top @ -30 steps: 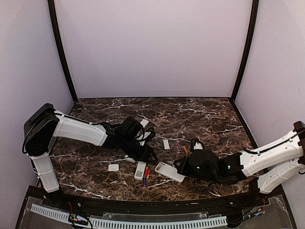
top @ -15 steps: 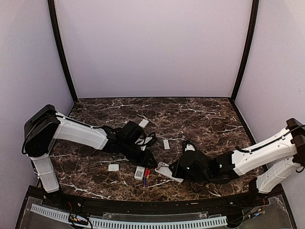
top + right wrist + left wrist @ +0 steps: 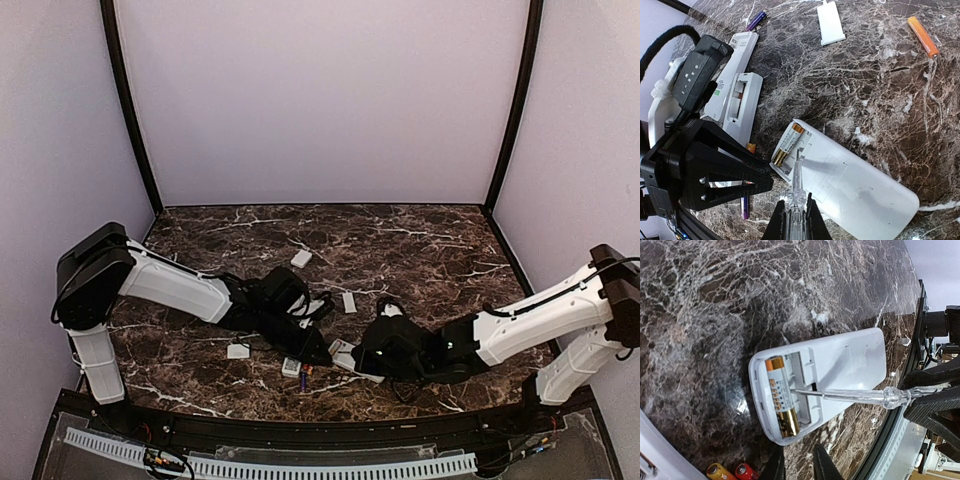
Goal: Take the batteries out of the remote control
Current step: Remove the battery from the remote control without the battery cover.
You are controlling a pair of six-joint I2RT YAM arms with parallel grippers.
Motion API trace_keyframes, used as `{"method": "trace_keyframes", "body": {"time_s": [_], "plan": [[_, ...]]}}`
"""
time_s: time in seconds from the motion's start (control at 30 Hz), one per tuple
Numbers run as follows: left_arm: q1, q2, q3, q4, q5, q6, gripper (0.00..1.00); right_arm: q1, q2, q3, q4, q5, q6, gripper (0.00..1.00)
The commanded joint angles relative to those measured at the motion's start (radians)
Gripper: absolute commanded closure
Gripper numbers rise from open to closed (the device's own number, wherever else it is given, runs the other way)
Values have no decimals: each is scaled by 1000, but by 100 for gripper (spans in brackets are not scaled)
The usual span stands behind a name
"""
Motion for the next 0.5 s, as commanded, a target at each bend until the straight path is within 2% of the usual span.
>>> {"method": "trace_keyframes", "body": {"time_s": [0.0, 0.17, 0.47], "plan": [[-6, 28, -3, 0, 11, 28, 82, 11, 21, -60, 49, 21, 74, 100], [-9, 44, 1, -9, -8, 39, 83, 11, 27, -175, 222, 53, 134, 100], [-10, 80, 30, -6, -10, 69, 88, 15, 109, -267, 511, 70, 91, 100]]}}
